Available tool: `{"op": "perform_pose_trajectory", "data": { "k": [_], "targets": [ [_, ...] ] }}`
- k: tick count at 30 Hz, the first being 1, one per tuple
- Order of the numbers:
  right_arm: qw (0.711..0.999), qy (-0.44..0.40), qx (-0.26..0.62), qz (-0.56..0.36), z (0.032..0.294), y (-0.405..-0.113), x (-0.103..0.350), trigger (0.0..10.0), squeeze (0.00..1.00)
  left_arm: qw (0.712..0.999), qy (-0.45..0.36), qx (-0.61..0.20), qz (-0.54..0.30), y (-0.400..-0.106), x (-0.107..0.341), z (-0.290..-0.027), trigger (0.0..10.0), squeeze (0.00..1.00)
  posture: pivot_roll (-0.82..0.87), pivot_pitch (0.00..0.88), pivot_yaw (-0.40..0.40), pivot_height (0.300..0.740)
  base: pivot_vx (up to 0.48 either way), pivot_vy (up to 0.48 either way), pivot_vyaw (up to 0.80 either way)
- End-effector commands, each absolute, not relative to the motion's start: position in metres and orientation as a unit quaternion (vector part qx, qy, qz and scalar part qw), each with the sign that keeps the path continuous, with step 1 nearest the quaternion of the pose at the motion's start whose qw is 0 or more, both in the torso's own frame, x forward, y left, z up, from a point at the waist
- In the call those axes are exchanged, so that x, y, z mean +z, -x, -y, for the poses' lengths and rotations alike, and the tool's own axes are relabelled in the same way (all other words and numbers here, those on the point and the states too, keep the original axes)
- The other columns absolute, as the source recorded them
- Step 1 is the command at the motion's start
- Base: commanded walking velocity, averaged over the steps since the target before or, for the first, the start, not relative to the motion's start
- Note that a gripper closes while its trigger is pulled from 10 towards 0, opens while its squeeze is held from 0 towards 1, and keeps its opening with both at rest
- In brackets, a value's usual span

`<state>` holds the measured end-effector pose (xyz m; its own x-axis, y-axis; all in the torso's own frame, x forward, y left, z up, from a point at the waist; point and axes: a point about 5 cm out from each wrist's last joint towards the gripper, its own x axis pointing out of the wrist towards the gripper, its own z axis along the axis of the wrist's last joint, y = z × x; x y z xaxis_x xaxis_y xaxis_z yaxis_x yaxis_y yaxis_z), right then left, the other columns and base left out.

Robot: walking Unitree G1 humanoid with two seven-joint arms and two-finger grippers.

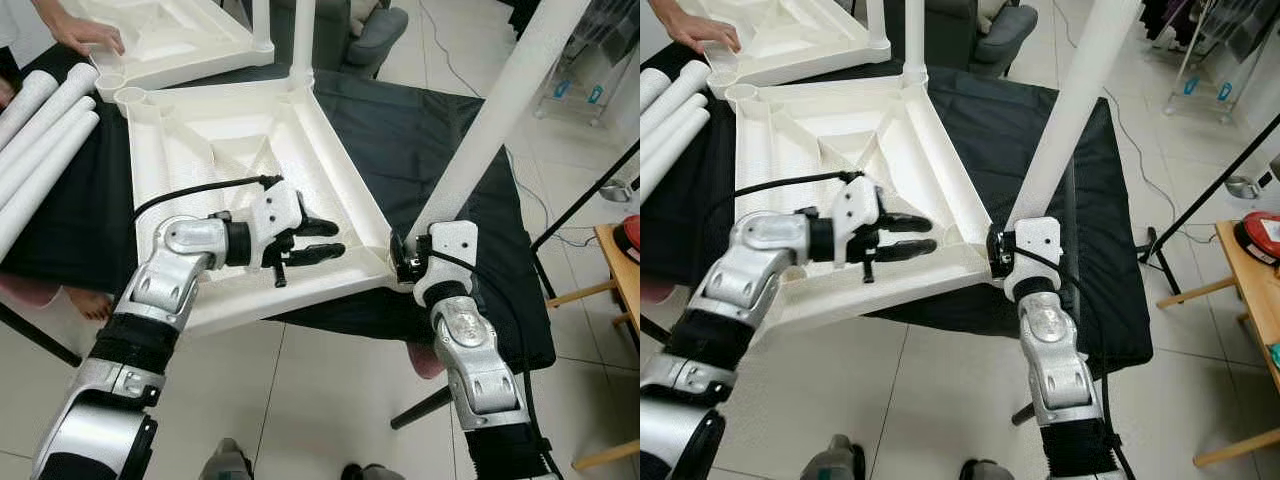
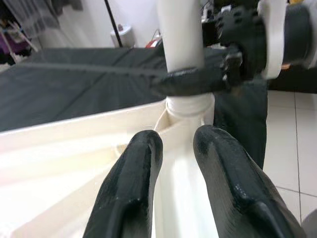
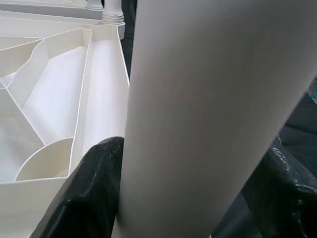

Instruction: Building children table

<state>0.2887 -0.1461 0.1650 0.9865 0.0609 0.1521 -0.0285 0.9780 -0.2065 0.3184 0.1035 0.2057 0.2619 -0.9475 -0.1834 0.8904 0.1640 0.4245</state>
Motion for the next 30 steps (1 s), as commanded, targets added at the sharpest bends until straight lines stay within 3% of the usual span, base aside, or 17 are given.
{"op": "perform_pose_trajectory", "data": {
  "k": [1, 8, 16, 23, 30],
  "targets": [
    [0.991, 0.094, 0.044, 0.080, 0.146, -0.282, 0.162, 10.0, 0.00, 0.843, -0.221, -0.483, 0.078, -0.328, 0.207, -0.113, 10.0, 0.00, 0.17, 0.159, -0.038, 0.740, 0.000, 0.000, 0.00],
    [0.987, 0.078, 0.108, 0.088, 0.137, -0.267, 0.162, 10.0, 0.00, 0.892, -0.191, -0.408, 0.043, -0.327, 0.193, -0.129, 10.0, 0.00, 0.17, 0.147, -0.048, 0.740, 0.000, 0.000, 0.00],
    [0.991, 0.079, 0.084, 0.060, 0.149, -0.251, 0.149, 10.0, 0.00, 0.935, -0.155, -0.314, 0.055, -0.323, 0.198, -0.144, 10.0, 0.00, 0.17, 0.136, -0.055, 0.740, 0.000, 0.000, 0.00],
    [0.995, 0.087, 0.007, 0.046, 0.173, -0.247, 0.143, 10.0, 0.00, 0.931, -0.149, -0.326, 0.067, -0.311, 0.202, -0.146, 10.0, 0.00, 0.16, 0.132, -0.049, 0.740, 0.000, 0.000, 0.00],
    [0.989, 0.078, 0.123, 0.024, 0.159, -0.228, 0.139, 10.0, 0.00, 0.938, -0.137, -0.312, 0.059, -0.308, 0.200, -0.146, 10.0, 0.00, 0.15, 0.130, -0.041, 0.740, 0.000, 0.000, 0.00]
  ]
}}
